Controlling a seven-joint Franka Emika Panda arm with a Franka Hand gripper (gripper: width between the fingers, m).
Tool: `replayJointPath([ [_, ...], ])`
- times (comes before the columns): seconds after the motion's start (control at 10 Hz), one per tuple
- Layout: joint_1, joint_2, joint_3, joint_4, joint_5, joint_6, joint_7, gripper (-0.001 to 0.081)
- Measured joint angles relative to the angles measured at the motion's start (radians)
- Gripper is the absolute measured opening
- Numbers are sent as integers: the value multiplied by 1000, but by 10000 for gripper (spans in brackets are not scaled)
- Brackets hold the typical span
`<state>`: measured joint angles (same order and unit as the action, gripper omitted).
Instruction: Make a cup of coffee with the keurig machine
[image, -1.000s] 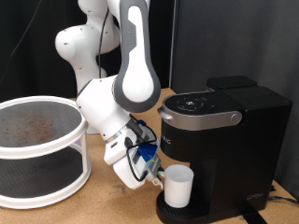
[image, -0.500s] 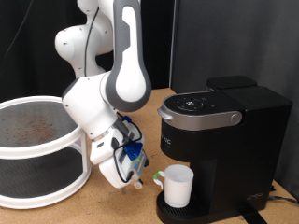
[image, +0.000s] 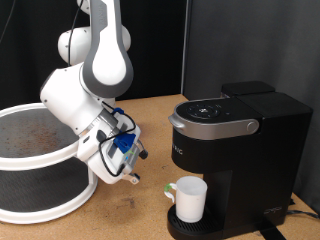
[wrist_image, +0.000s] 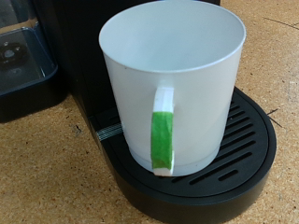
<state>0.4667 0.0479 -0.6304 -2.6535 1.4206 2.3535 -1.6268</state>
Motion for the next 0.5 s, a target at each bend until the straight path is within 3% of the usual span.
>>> replayJointPath([
  [0.2,0,0,2,0,-28,-8,19,807],
  [0.5,-14,-98,-14,-1,-146,-168,130,807],
])
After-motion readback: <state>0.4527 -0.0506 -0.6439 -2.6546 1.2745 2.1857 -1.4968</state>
